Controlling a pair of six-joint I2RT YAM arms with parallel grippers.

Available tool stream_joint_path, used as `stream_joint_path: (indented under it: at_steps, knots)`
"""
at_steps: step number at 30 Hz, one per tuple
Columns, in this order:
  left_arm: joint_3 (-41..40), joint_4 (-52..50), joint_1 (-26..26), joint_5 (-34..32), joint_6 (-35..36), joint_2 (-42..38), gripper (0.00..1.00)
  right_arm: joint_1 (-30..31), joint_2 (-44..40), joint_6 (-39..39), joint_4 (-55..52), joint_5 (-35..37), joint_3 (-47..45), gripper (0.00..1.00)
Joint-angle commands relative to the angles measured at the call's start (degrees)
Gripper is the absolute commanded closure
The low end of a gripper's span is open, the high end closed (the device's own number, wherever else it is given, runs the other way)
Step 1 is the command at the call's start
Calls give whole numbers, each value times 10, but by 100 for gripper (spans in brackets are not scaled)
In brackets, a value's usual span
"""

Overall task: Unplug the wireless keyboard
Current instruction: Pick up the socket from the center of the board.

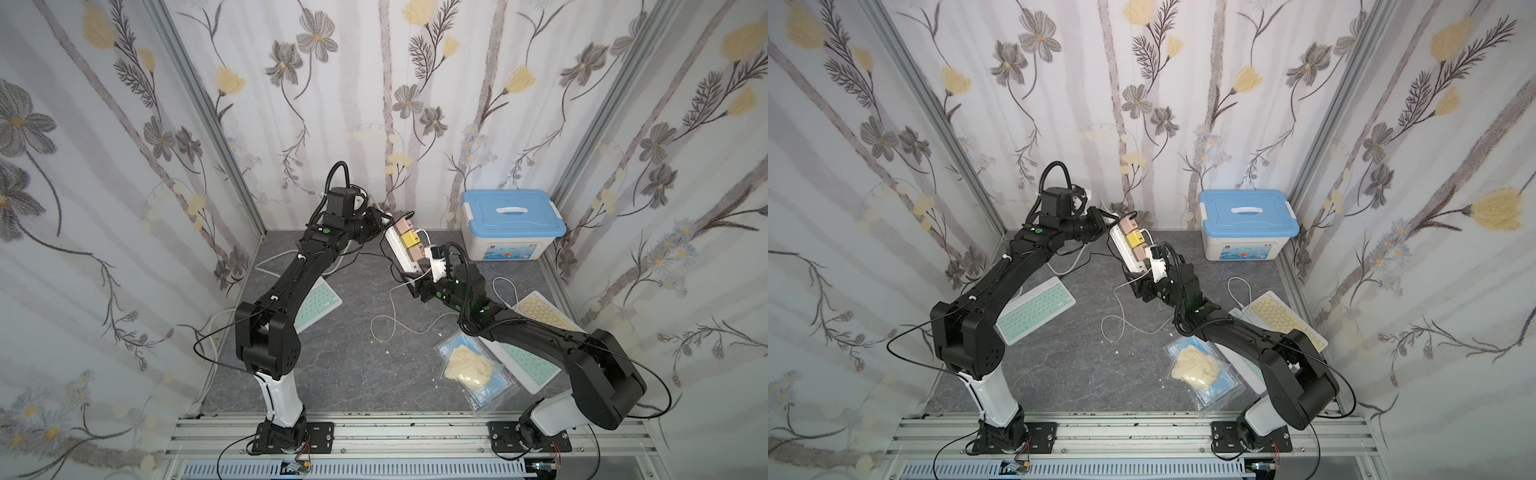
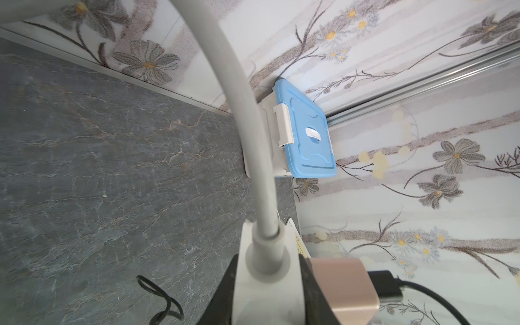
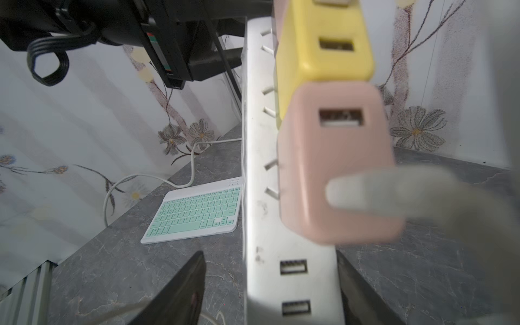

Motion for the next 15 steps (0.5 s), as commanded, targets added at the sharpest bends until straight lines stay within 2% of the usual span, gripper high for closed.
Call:
stream_joint_path:
  at_steps: [1,4,8,11,15]
  knots:
    - [23,13,0,-59,13,-25,100,1,-22,8,-44,-22,-18,26]
    - [71,-39,3,-71,63,-18,100,1,-65,-14,-102,12,-41,21]
    - [133,-97,2,-76,119,-6,100,-10,-117,-25,-202,103,-50,17]
    - [178,-144,2,-78,152,7,100,-35,-160,-26,-225,76,-54,14]
    - [199,-168,1,-94,177,8,100,-68,-195,15,-193,-21,-42,13]
